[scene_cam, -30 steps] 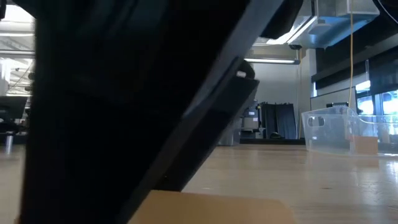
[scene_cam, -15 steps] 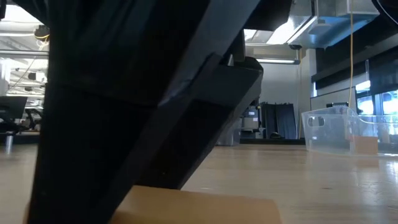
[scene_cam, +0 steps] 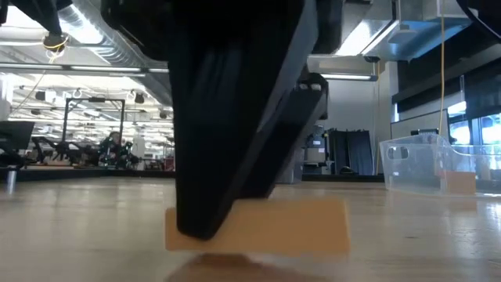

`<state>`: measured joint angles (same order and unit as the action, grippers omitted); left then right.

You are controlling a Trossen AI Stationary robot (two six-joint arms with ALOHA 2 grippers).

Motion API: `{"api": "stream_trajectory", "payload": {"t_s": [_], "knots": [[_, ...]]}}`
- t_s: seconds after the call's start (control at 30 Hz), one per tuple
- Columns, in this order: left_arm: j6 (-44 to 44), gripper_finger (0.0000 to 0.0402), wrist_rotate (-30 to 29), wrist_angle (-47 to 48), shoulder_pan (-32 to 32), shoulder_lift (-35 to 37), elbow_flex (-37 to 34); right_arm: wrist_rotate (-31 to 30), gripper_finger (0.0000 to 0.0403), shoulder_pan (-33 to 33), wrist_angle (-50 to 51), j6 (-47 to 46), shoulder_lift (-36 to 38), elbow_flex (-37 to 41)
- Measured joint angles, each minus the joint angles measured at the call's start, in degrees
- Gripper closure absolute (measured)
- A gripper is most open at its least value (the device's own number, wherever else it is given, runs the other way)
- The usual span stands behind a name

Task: Sort & place blocks by color
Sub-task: Put the left yellow block into the transparent bin

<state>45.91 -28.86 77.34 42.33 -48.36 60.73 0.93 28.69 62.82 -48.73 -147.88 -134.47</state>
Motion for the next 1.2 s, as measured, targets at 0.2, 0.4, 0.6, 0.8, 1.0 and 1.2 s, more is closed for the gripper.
{"api": "stream_trajectory", "payload": {"t_s": [0.2,0.4,0.6,0.8,1.0,1.2], "knots": [[0.0,0.0218,0.08,-0.07,-0.02,-0.02,0.0,3.48,0.0275,-1.81,0.91,2.31,0.72,-0.24],[-0.02,0.0218,0.06,-0.04,-0.02,0.0,0.0,3.65,0.0275,-3.42,3.35,2.83,1.22,-0.33],[-0.02,0.0218,0.06,-0.04,-0.02,0.0,0.0,3.65,0.0275,-4.53,5.9,4.6,2.02,-0.4],[-0.02,0.0218,0.06,0.02,-0.04,-0.02,0.0,2.9,0.0275,-5.39,10.66,7.68,5.14,-0.44],[-0.02,0.0218,0.05,0.04,-0.04,-0.01,0.0,-3.41,0.0275,-5.93,19.71,8.15,10.88,-0.51],[-0.02,0.0218,0.04,0.0,-0.04,-0.02,0.0,-11.35,0.0275,-6.04,27.24,5.22,17.18,-0.3]]}}
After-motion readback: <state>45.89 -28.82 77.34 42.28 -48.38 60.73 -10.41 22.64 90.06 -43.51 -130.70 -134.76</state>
